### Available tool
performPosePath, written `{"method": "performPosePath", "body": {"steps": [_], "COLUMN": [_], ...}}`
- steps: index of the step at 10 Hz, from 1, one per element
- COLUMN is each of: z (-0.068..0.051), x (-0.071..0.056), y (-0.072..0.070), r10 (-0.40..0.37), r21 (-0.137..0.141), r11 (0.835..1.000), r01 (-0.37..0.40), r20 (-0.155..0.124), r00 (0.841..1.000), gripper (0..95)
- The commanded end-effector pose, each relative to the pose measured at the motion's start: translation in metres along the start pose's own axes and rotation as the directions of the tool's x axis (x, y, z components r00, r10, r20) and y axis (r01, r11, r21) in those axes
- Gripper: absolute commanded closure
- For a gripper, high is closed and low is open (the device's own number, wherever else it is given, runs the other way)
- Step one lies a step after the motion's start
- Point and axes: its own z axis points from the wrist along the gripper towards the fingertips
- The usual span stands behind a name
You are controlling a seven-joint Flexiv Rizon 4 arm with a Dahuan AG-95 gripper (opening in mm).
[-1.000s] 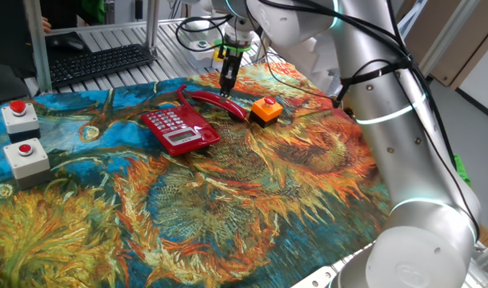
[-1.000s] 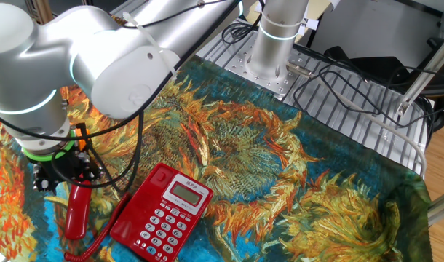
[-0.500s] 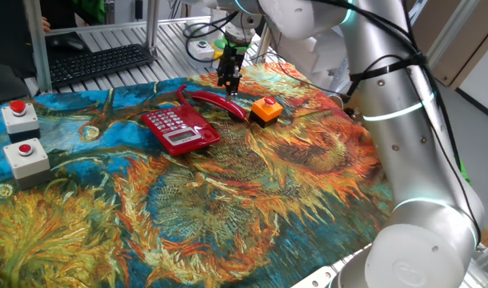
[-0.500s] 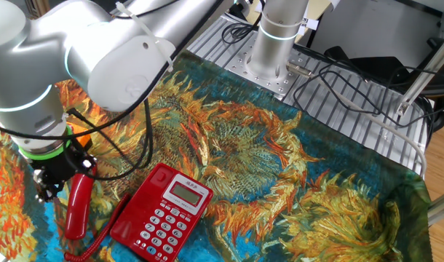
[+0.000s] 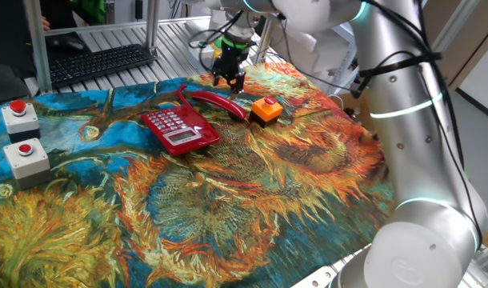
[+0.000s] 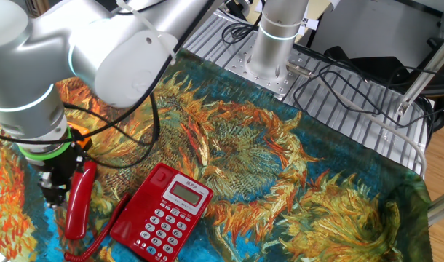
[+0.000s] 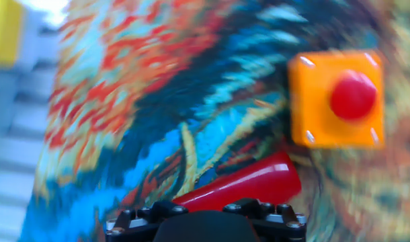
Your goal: Place the handset of the telephone on the corresponding phone cradle
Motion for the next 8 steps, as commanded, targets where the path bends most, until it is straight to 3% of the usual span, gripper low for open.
{"method": "performPosePath", "body": {"steps": [1, 3, 4, 6, 8], "z": [0.001, 0.007, 0.01, 0.016, 0.022], "x": [-0.001, 0.0, 0.001, 0.002, 0.003], "y": [0.004, 0.007, 0.008, 0.009, 0.011], "r10": [-0.84, -0.884, -0.9, -0.921, -0.933], "r21": [0.03, 0.073, 0.078, 0.095, 0.106], "r11": [0.542, 0.468, 0.435, 0.39, 0.359], "r01": [0.84, 0.881, 0.897, 0.916, 0.927], "r20": [0.022, 0.043, 0.047, 0.052, 0.06], "r00": [0.542, 0.466, 0.432, 0.387, 0.355], "gripper": [19.0, 19.0, 19.0, 19.0, 19.0]}}
